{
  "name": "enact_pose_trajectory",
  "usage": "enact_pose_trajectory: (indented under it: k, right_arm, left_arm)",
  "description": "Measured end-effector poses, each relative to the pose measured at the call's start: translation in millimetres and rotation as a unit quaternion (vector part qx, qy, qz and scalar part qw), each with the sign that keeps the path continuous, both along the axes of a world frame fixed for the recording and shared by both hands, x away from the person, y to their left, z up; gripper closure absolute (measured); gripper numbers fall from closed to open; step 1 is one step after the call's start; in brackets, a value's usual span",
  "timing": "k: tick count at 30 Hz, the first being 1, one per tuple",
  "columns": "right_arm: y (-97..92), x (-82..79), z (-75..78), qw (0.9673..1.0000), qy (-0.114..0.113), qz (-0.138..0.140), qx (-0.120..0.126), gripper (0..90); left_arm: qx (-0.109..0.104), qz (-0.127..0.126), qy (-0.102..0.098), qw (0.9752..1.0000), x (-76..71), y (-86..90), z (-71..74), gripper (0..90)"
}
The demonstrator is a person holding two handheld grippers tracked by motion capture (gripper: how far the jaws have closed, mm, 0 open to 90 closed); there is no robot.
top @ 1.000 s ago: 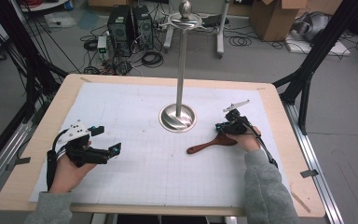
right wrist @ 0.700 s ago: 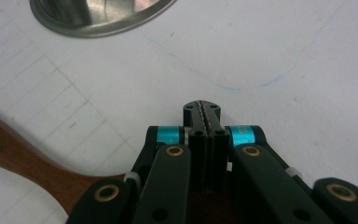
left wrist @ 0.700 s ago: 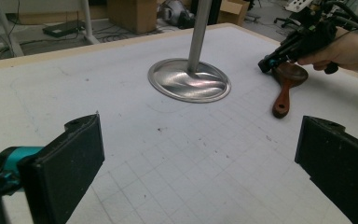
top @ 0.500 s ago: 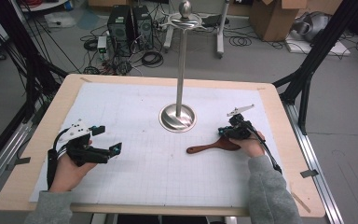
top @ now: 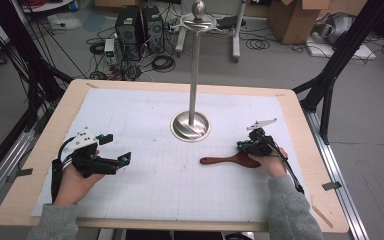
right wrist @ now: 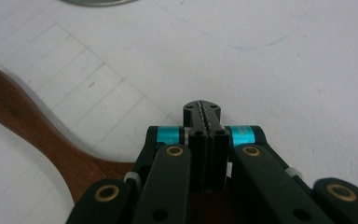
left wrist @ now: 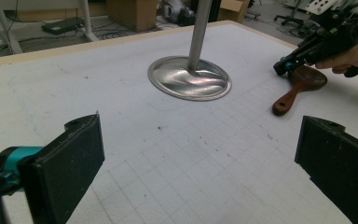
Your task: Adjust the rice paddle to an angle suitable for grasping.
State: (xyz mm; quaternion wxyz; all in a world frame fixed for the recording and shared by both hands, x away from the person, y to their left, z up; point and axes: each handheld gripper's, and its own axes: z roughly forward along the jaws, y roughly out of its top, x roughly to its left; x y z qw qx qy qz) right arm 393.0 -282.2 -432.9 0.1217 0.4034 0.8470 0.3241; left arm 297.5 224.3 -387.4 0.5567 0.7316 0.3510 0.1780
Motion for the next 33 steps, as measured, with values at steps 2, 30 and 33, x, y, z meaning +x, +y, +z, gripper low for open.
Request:
enact_pose_trajectory:
  k: [2, 30, 33]
  right_arm:
    - [1.2, -2.4, 0.8, 1.0000, -0.002, 0.000, -0.009, 89.8]
    - [-9.3, -53.2, -2.4, 0.9997, 0.007, -0.011, 0.022, 89.8]
    - [-11.0, -56.3, -3.2, 0.9995, 0.008, -0.008, 0.030, 89.8]
  left_arm:
    - [-0.002, -0.002, 0.000, 1.0000, 1.1, -1.2, 0.6, 1.7]
    - [0.002, -0.025, -0.005, 0.9997, 13.4, -23.6, 6.6, 1.8]
    - [0.002, -0.027, -0.008, 0.9996, 13.4, -25.9, 8.5, 1.8]
